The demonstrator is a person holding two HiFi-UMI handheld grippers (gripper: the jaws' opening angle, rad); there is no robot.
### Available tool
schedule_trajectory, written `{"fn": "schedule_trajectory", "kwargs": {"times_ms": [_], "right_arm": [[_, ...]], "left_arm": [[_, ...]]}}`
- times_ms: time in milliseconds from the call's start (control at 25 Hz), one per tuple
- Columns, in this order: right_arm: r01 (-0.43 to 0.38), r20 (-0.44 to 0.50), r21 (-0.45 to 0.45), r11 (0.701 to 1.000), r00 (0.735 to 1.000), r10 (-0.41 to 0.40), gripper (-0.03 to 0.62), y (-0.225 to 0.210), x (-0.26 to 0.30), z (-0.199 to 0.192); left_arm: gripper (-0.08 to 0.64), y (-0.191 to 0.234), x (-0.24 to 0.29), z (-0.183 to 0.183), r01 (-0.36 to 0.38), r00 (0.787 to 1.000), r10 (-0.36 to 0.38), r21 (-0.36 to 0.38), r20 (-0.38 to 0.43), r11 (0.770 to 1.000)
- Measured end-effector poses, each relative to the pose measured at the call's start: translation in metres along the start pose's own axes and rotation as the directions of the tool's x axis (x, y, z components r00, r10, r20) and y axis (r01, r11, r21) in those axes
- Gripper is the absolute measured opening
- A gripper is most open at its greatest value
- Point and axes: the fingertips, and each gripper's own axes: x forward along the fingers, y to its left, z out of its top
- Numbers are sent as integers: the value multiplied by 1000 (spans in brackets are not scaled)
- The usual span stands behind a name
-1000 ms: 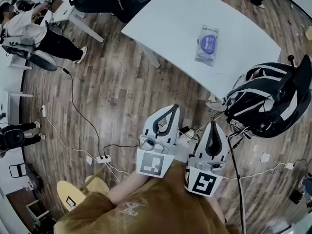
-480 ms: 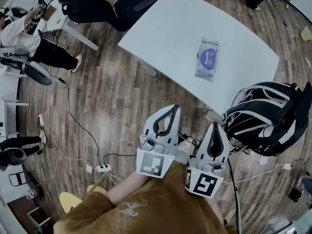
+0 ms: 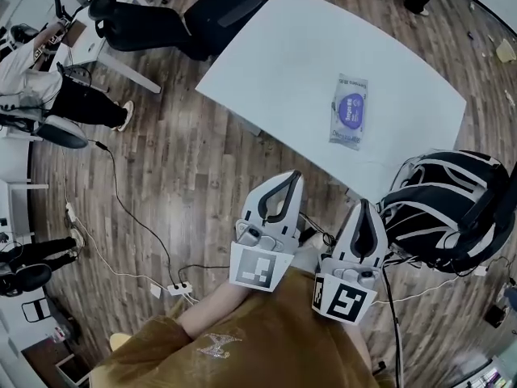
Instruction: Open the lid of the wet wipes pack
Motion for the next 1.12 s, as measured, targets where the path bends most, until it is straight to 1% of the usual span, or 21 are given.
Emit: {"fn": "schedule_trajectory", "kwargs": {"times_ms": [80, 200, 400, 520, 680, 840, 920, 960, 1000, 1120], "right_arm": [[27, 0, -5, 1000, 1000, -27, 8, -5, 8, -2], [70, 6, -10, 997, 998, -70, 8, -17, 24, -4], [115, 46, -23, 993, 992, -114, 8, -32, 51, 7], [132, 54, -31, 991, 990, -130, 8, -34, 55, 12], [144, 48, -20, 989, 989, -143, 8, -42, 58, 10], [149, 54, -10, 989, 987, -148, 8, -48, 67, 15], [141, 51, -6, 990, 989, -140, 8, -50, 75, 16], [133, 49, -3, 991, 990, -133, 8, -52, 80, 15], [126, 48, 0, 992, 991, -126, 8, -55, 86, 14], [116, 41, 20, 993, 992, -117, 8, -67, 102, 10]], "left_arm": [[-1, 8, 7, -1, 3, 1000, -3, -13, -1, 1000], [-1, 16, 21, -5, -2, 1000, 2, -55, -10, 998], [0, 22, 48, 0, 9, 999, -8, -34, 34, 999], [0, 28, 60, 3, 10, 999, -7, -65, 43, 998], [0, 26, 69, 13, 53, 994, -42, -103, 104, 993], [0, 33, 77, 12, 37, 995, -30, -69, 95, 997], [0, 38, 82, 9, 28, 996, -19, -106, 87, 994], [0, 42, 87, 9, 34, 996, -22, -130, 89, 991], [0, 45, 93, 9, 41, 995, -28, -138, 95, 990], [0, 47, 111, 11, 27, 994, -16, -106, 108, 994]]}}
